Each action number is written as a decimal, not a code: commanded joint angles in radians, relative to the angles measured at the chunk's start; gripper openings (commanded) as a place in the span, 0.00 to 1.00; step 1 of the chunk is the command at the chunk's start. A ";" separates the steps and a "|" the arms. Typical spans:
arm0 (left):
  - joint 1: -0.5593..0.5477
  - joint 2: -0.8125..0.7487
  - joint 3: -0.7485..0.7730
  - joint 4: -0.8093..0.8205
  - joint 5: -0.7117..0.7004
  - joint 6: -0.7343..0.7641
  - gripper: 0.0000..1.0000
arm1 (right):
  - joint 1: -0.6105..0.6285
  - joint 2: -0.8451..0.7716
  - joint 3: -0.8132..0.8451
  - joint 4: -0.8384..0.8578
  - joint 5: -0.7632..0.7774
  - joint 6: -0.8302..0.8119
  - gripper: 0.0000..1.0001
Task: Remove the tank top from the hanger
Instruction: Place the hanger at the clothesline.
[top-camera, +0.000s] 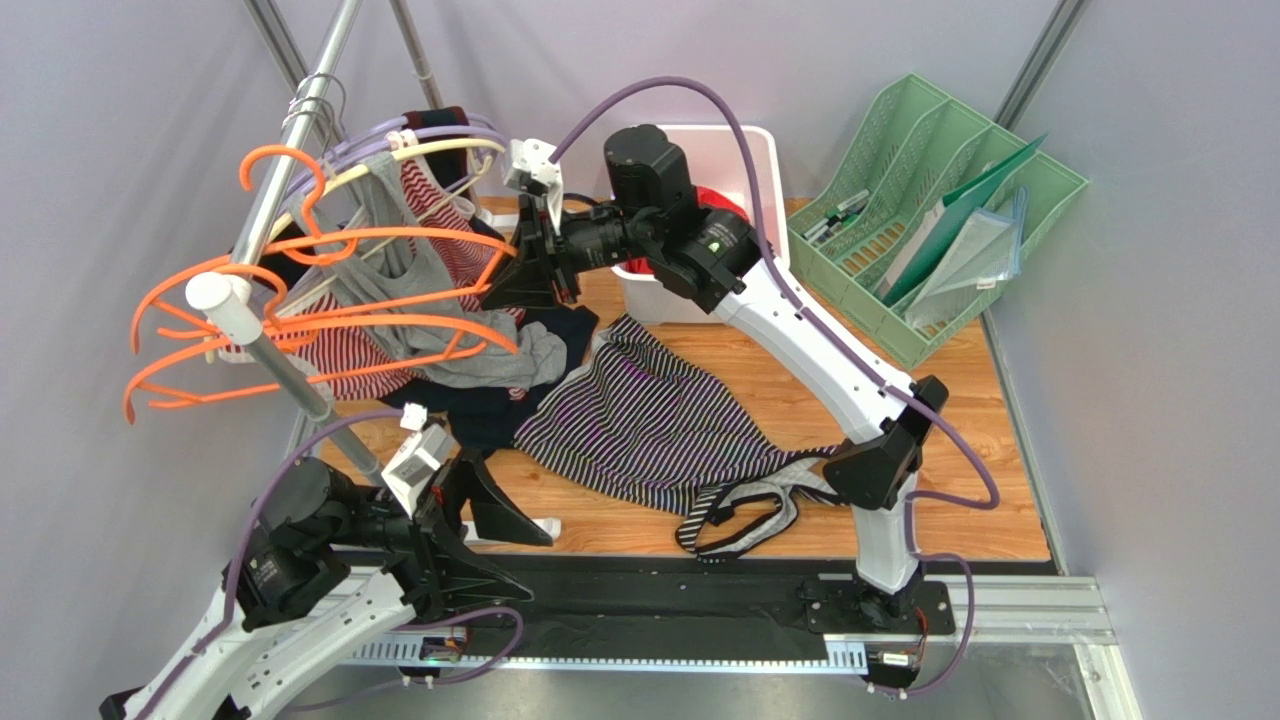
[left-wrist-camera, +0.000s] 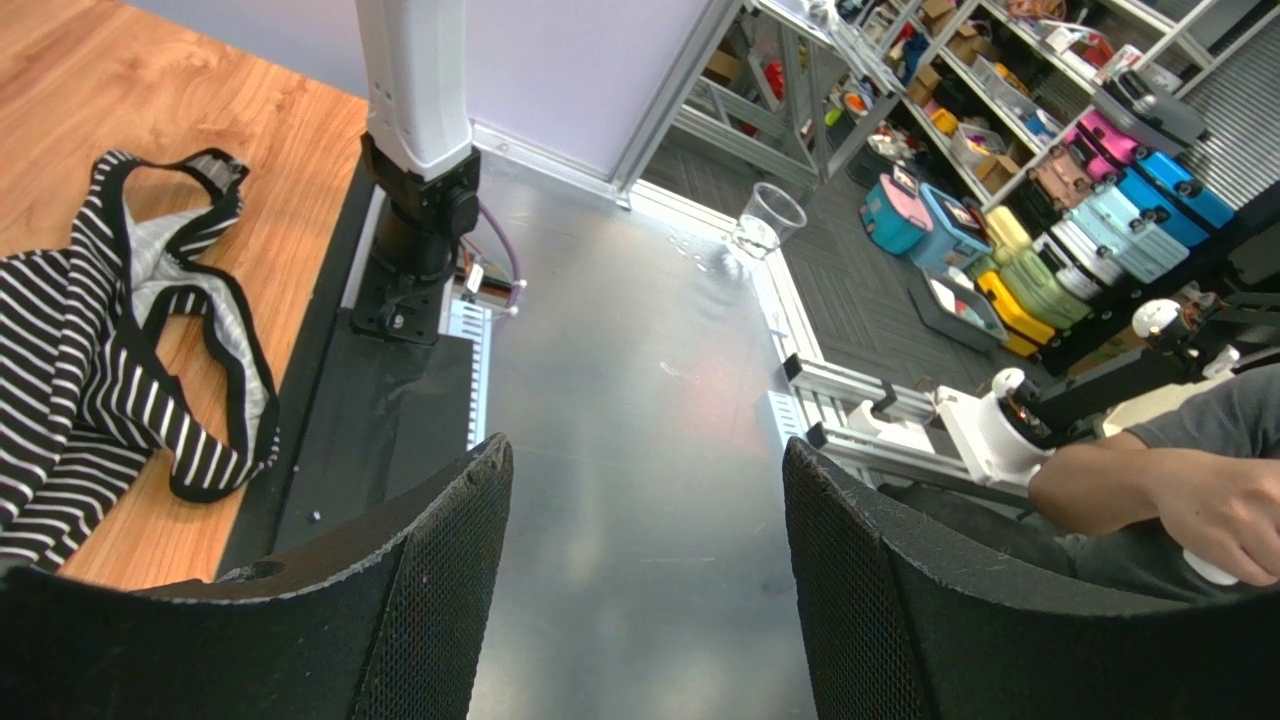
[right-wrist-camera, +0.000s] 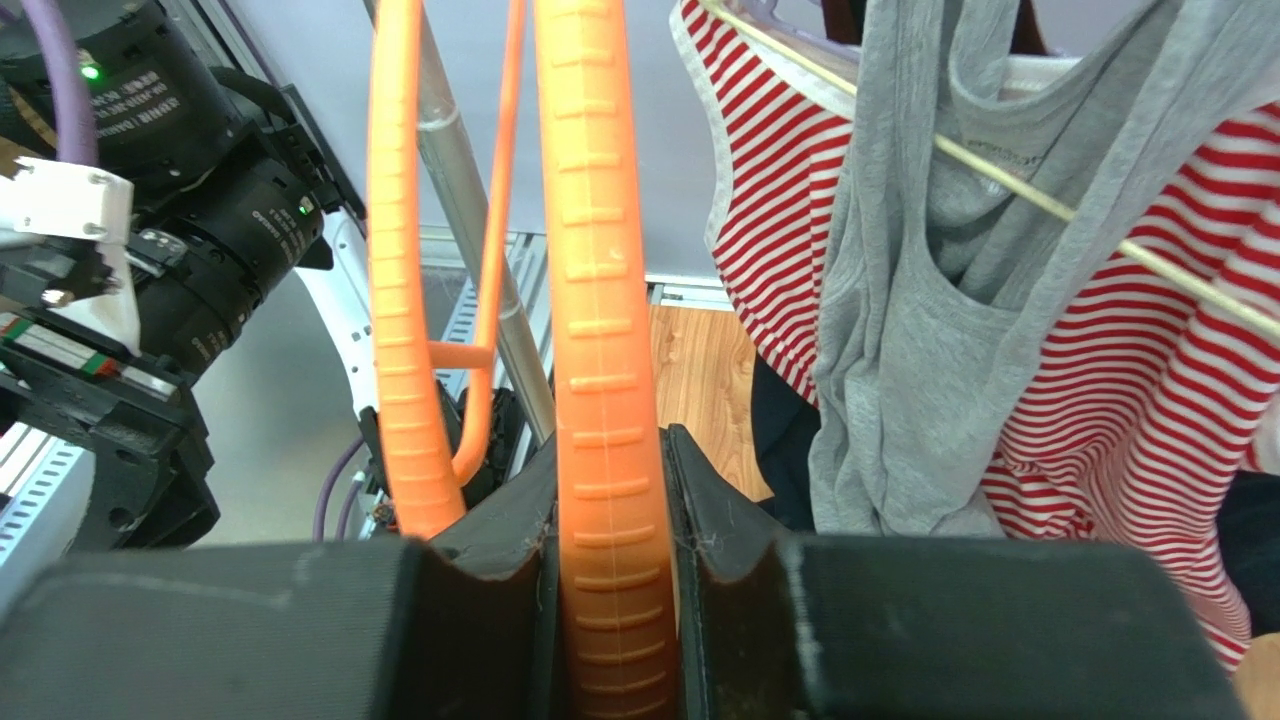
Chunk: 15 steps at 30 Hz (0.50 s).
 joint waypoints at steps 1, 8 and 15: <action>-0.002 -0.016 -0.001 0.013 -0.002 -0.015 0.72 | 0.020 0.023 0.043 0.050 0.030 0.038 0.00; 0.000 -0.021 -0.002 0.013 -0.002 -0.015 0.71 | 0.066 0.026 0.032 0.020 0.069 0.023 0.00; -0.002 -0.025 -0.002 0.018 0.000 -0.018 0.72 | 0.088 0.040 0.030 -0.004 0.097 0.017 0.00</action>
